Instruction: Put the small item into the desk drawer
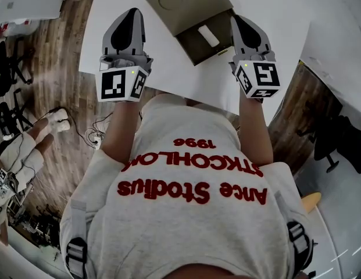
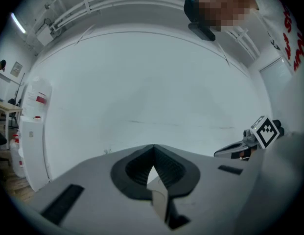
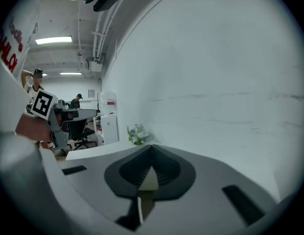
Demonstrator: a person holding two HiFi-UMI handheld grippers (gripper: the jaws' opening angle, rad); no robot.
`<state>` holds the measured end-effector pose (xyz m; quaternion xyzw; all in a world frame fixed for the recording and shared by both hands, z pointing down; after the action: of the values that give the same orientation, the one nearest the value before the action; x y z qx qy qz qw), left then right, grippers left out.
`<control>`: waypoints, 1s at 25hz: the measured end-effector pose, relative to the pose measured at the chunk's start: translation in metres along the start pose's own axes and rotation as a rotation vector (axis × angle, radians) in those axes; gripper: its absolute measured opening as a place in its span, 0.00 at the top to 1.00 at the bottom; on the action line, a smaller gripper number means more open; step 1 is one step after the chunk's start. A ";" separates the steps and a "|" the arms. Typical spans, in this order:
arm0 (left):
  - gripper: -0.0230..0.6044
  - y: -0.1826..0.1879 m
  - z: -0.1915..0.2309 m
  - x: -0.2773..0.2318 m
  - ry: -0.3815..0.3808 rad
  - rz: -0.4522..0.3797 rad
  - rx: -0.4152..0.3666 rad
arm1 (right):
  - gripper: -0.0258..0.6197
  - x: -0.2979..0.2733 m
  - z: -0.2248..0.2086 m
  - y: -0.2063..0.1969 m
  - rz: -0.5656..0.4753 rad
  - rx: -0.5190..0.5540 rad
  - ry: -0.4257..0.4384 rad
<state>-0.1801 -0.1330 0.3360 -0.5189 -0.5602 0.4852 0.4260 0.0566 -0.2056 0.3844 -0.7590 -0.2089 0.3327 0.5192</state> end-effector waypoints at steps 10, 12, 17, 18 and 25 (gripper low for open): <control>0.96 0.034 -0.001 -0.009 -0.032 -0.076 -0.038 | 0.95 0.028 0.001 0.047 -0.165 0.022 -0.050; 0.96 0.041 -0.003 -0.010 -0.040 -0.091 -0.044 | 0.95 0.035 -0.001 0.055 -0.196 0.022 -0.064; 0.95 0.056 -0.008 -0.014 -0.062 -0.132 -0.053 | 0.95 0.053 -0.003 0.072 -0.269 0.025 -0.094; 0.96 0.059 -0.008 -0.015 -0.066 -0.140 -0.055 | 0.95 0.057 -0.004 0.075 -0.281 0.025 -0.099; 0.96 0.072 -0.012 -0.020 -0.093 -0.176 -0.062 | 0.95 0.074 -0.005 0.088 -0.344 0.018 -0.125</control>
<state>-0.1547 -0.1528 0.2678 -0.4576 -0.6373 0.4521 0.4243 0.1091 -0.1922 0.2827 -0.6853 -0.3642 0.2873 0.5613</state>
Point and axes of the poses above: the fingertips, and each gripper's own axes: x backward along the fingers, z to its left, y out of its top, the point moved 4 cm from there along x, backward along the fingers, and after that the axes turned 12 degrees about -x, right-handed, at the moved point
